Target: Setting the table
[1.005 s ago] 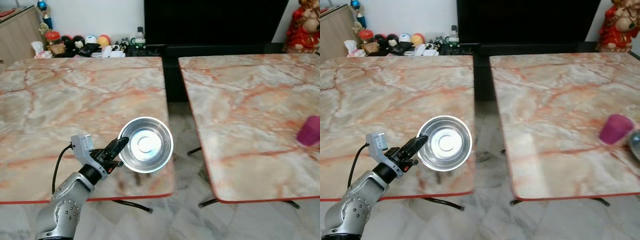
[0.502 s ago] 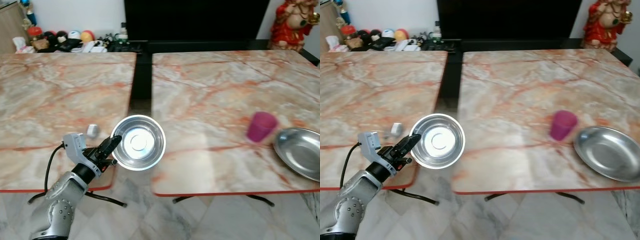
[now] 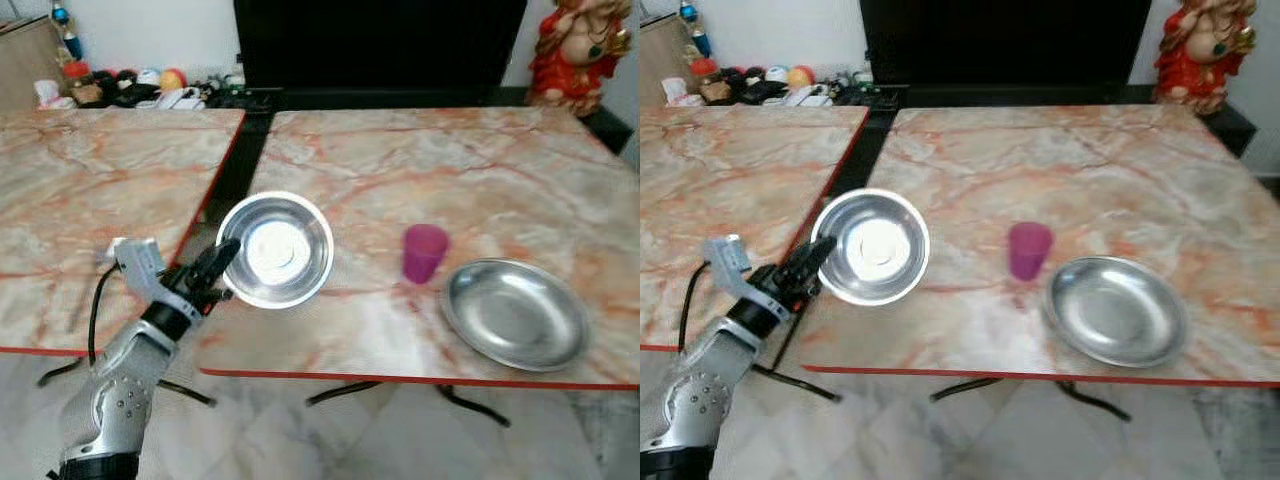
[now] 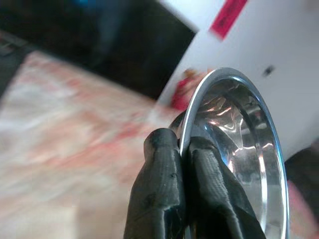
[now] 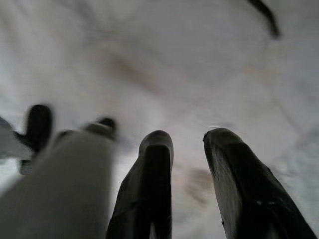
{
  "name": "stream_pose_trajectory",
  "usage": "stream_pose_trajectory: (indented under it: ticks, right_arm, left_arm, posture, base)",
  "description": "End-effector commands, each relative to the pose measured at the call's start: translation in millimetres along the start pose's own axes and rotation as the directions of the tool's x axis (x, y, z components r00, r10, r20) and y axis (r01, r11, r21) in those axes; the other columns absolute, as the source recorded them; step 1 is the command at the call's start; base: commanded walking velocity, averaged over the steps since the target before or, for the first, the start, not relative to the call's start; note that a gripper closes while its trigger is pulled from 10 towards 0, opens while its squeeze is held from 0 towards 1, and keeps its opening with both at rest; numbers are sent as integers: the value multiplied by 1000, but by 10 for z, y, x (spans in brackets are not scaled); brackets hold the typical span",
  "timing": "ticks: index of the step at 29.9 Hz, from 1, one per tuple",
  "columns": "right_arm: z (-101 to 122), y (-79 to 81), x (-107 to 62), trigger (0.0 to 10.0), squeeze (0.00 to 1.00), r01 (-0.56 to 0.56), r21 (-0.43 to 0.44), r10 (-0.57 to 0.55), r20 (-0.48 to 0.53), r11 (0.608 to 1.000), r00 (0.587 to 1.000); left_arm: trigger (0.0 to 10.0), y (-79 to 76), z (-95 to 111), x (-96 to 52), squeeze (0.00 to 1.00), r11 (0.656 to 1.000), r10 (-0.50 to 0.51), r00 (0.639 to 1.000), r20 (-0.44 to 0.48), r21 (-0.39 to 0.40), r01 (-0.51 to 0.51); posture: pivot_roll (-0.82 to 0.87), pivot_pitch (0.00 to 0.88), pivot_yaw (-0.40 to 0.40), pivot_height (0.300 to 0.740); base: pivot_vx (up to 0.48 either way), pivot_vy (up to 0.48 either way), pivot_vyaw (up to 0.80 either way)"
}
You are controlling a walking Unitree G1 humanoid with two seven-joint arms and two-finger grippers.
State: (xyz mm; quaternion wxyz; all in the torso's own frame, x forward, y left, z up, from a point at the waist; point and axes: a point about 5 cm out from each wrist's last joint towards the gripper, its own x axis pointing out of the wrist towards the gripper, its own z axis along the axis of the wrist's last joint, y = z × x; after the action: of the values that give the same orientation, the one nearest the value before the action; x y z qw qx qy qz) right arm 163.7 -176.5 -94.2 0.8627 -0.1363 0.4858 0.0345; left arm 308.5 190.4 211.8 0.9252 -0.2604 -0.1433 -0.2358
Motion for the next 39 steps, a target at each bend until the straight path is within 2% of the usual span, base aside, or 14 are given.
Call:
stream_pose_trajectory:
  ticks: [1,4,8,13,20,23,27,32,39]
  right_arm:
    - [-19,101,-6,10000,0,-26,13,26,-10,1000,1000]
    - [-19,101,-6,10000,0,-25,15,25,-9,1000,1000]
    - [-16,100,-6,10000,0,-26,14,26,-9,1000,1000]
    - [-14,100,-6,10000,0,-27,13,27,-8,1000,1000]
    - [-12,100,-5,10000,0,-27,13,27,-8,1000,1000]
    - [-9,101,-5,10000,0,-27,13,27,-6,1000,1000]
    - [-5,91,-4,10000,0,-21,18,21,-3,1000,1000]
    - [-1,87,-3,10000,0,-21,18,21,-1,1000,1000]
    - [1,80,-3,10000,0,-17,20,17,0,1000,1000]
  left_arm:
    - [10000,-1,135,0,0,1000,1,999,47,-2,-1]
    - [10000,-125,258,86,0,998,-52,994,99,-25,54]
    - [10000,-205,284,144,0,996,-87,992,93,10,86]
    - [10000,-212,328,148,0,997,-83,991,106,10,83]
    - [10000,-215,359,123,0,996,-80,994,80,54,76]
    - [10000,-191,347,71,0,986,-95,995,10,139,92]
    - [10000,-102,493,51,0,981,-71,997,23,184,66]
    - [10000,-119,504,57,0,980,-73,997,28,185,67]
    - [10000,-158,365,61,0,987,-69,998,-4,145,69]
  posture:
    - [61,117,9,740]
    - [61,117,9,740]
    - [60,114,8,740]
    - [60,113,7,740]
    - [63,114,7,740]
    - [62,114,8,740]
    - [67,116,6,740]
    - [65,115,4,740]
    - [60,114,2,740]
  base:
    - [0,-461,0]
    - [0,-461,0]
    - [0,-461,0]
    - [0,-461,0]
    - [0,-459,0]
    - [0,-459,0]
    - [0,-458,0]
    - [0,-455,0]
    - [0,-174,0]
